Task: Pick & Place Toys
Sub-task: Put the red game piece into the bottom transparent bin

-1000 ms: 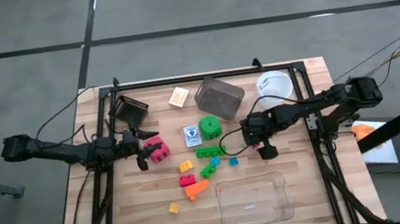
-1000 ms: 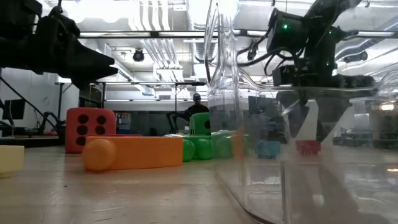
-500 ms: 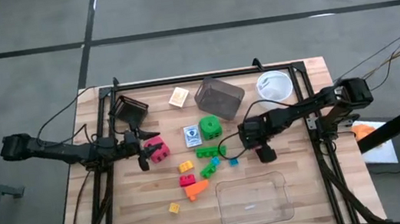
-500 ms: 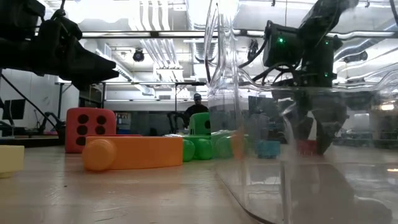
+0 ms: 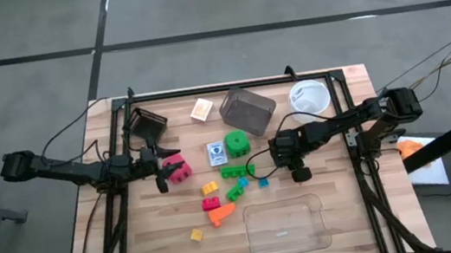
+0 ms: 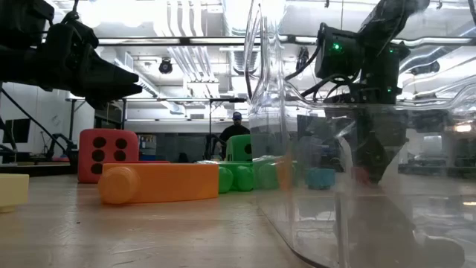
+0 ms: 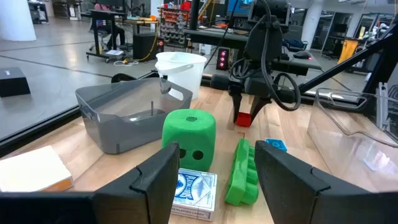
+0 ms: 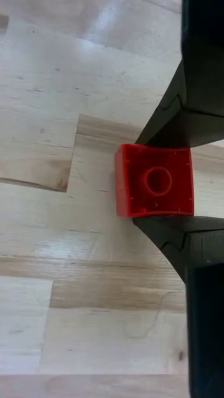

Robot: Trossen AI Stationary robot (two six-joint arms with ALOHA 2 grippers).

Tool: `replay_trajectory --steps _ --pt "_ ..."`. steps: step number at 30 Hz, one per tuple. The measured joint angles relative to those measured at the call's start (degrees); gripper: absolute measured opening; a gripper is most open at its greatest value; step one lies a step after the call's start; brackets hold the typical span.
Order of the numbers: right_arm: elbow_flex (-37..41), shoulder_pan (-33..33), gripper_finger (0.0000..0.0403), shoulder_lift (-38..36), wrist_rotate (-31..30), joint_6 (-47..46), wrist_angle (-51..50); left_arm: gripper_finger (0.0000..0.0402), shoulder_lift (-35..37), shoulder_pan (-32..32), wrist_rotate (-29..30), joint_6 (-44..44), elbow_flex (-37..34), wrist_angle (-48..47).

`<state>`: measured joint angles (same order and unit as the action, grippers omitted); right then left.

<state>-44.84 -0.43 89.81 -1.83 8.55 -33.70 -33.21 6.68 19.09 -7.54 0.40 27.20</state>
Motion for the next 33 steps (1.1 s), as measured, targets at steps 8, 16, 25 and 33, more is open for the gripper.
replay_trajectory --steps 8,16,25,33 --pt "0.04 0.42 0.0128 -9.79 2.67 0.24 4.43 0.021 0.06 0.02 0.0 0.07 -0.17 1.11" --pt "8.64 0.89 0.0128 -23.48 14.99 -2.66 34.18 0.021 0.07 0.02 0.0 0.18 -0.2 1.6" --pt "18.47 7.28 0.0128 -28.14 18.56 -11.18 54.17 0.021 0.02 0.02 0.0 0.01 -0.22 1.77" --pt "13.17 15.62 0.0128 -26.4 11.25 -11.24 42.7 0.021 0.0 0.02 0.0 0.03 -0.26 1.75"
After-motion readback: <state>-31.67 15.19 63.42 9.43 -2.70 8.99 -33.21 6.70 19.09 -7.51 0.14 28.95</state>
